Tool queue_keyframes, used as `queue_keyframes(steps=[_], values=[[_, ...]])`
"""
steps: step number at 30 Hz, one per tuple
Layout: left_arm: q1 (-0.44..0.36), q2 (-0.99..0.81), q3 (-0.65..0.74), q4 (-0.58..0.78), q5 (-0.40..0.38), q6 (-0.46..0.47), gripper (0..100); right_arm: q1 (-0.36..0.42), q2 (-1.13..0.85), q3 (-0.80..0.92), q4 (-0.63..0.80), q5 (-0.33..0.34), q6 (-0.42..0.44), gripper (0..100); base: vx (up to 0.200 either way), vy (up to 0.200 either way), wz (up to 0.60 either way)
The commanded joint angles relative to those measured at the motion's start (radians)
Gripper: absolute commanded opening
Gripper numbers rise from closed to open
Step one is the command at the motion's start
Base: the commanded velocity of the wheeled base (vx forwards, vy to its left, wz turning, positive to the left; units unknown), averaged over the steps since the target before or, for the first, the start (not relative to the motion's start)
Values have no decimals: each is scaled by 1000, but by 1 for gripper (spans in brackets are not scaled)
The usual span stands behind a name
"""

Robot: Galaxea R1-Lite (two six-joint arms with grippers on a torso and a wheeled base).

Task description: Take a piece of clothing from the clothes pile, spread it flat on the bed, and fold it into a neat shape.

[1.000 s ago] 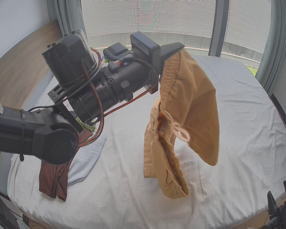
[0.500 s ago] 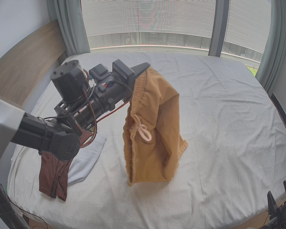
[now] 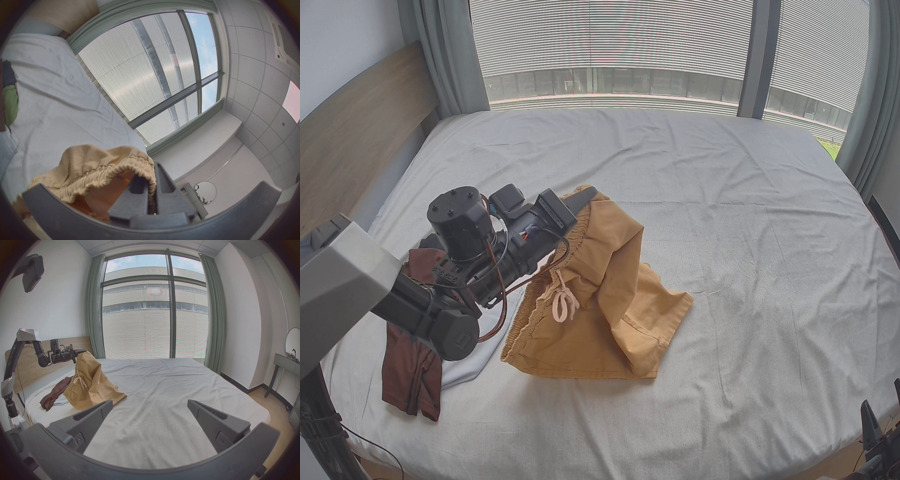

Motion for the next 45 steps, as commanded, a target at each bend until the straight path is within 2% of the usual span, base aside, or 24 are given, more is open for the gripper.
queue_keyframes(steps=[1,7,19,27,31,34,35,37,42,45], values=[[17,8,32,-36,-1,29,0,0,-16,18,0,0,0,100,0,0,0],[58,0,38,-46,-1,64,0,0,-16,18,0,0,-6,100,0,0,0],[58,-20,67,-72,0,70,0,-1,-16,18,-2,0,-9,100,0,0,0],[67,-37,67,-98,2,107,0,-1,-16,18,-8,2,-6,100,0,0,0],[69,-54,84,-123,2,132,0,-6,-9,-91,-87,11,-5,100,0,0,0],[69,-75,96,-135,0,136,0,2,45,-162,-48,45,-5,100,0,0,0],[69,-84,110,-138,0,136,0,9,91,-191,-26,85,0,100,0,0,0],[69,-86,123,-143,0,136,0,22,139,-219,-17,121,14,100,0,0,0],[87,-83,147,-181,-4,138,0,58,383,-363,-26,256,132,100,0,0,0],[92,-84,156,-183,-6,138,0,61,525,-423,-54,289,163,100,0,0,0]])
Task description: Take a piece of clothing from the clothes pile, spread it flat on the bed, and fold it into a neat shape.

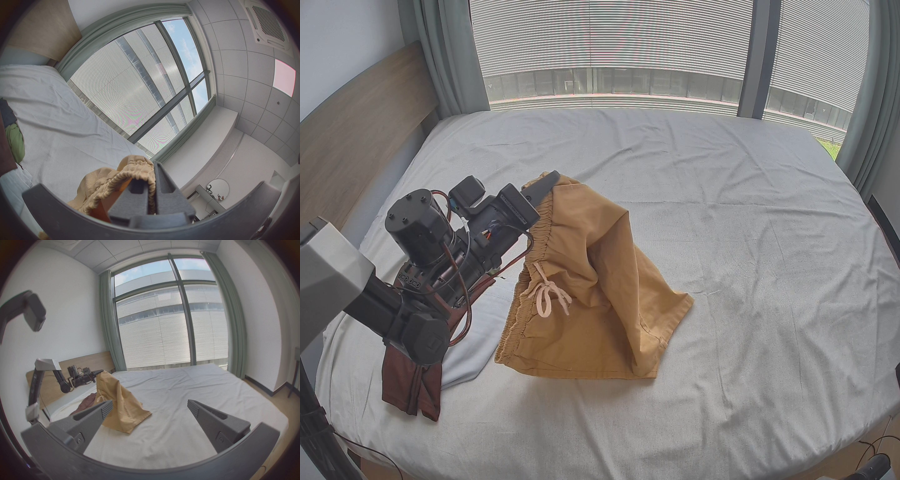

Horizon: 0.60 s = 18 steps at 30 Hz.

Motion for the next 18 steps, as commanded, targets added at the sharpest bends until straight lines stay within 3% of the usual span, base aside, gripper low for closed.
queue_keyframes(steps=[1,7,18], values=[[15,-12,30,-22,-4,2,0,29,306,-148,-24,91,77,100,0,0,0],[15,-11,26,-22,-6,2,0,75,625,-199,-222,99,77,100,0,0,0],[28,-5,30,-23,-7,2,0,188,949,-329,-294,102,126,100,0,0,0]])
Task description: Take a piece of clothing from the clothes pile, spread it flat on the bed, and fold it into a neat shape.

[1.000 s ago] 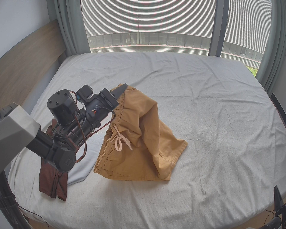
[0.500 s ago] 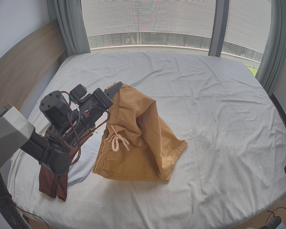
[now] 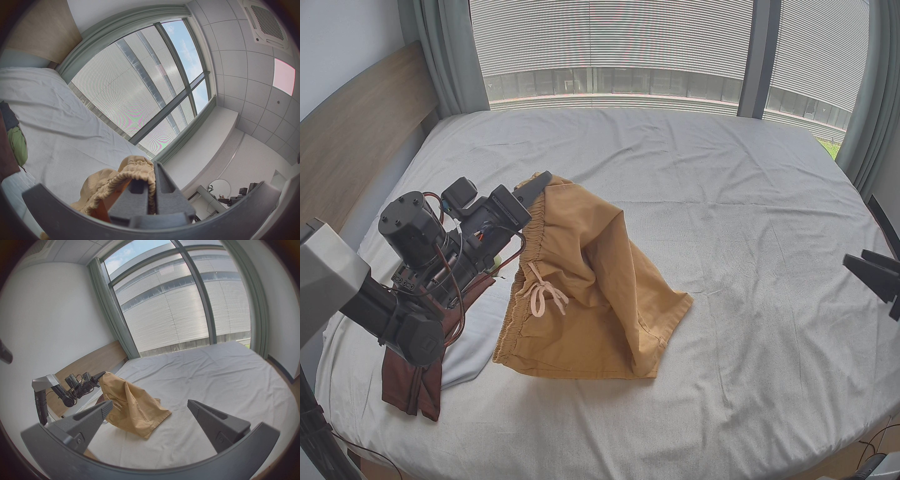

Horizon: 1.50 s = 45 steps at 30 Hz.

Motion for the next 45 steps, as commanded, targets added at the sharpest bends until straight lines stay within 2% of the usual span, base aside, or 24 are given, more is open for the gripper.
queue_keyframes(steps=[1,7,18,26,35,45], values=[[9,6,4,-3,-1,0,0,75,273,-48,-77,8,44,100,0,0,0],[22,8,6,-3,-2,0,0,77,495,-25,-264,5,80,100,0,0,0],[26,8,12,-3,-2,1,0,129,621,-28,-329,12,185,100,0,0,0],[35,6,15,-4,-2,11,0,129,842,-28,-560,3,212,100,0,0,0],[38,8,15,-6,-2,11,0,144,986,-55,-594,5,237,100,0,0,0],[36,11,16,-6,-2,11,0,181,1051,-66,-636,3,261,100,0,0,0]])
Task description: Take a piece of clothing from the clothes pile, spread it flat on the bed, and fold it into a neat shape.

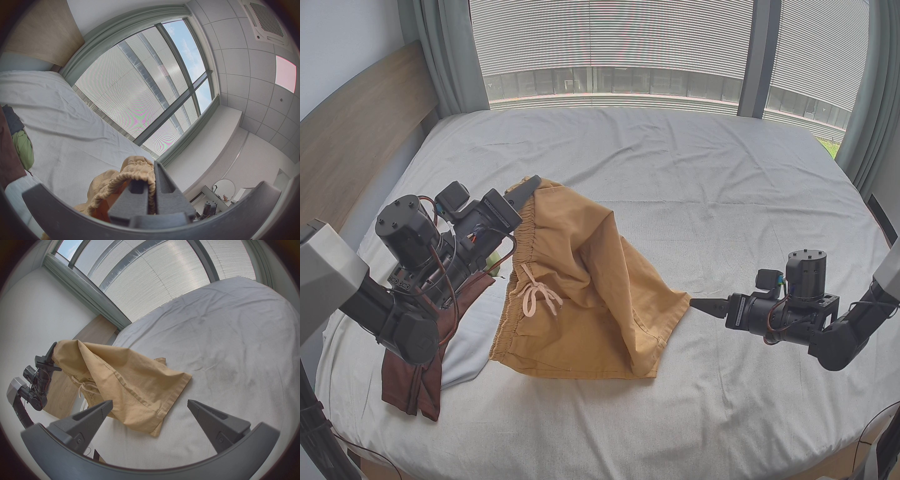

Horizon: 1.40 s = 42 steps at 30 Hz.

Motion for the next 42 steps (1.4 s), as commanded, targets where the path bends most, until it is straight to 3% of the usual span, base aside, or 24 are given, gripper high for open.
queue_keyframes(steps=[1,7,18,33,42], values=[[0,3,2,0,0,0,0,12,51,-13,-2,1,2,100,0,0,0],[6,3,2,0,0,0,0,18,96,-43,-2,2,34,100,0,0,0],[8,3,2,0,0,3,0,99,257,-148,-2,-5,168,100,0,0,0],[15,7,0,0,1,3,0,113,413,-231,0,-24,192,100,0,0,0],[17,7,0,-5,1,3,0,151,432,-295,-2,-24,274,100,0,0,0]])
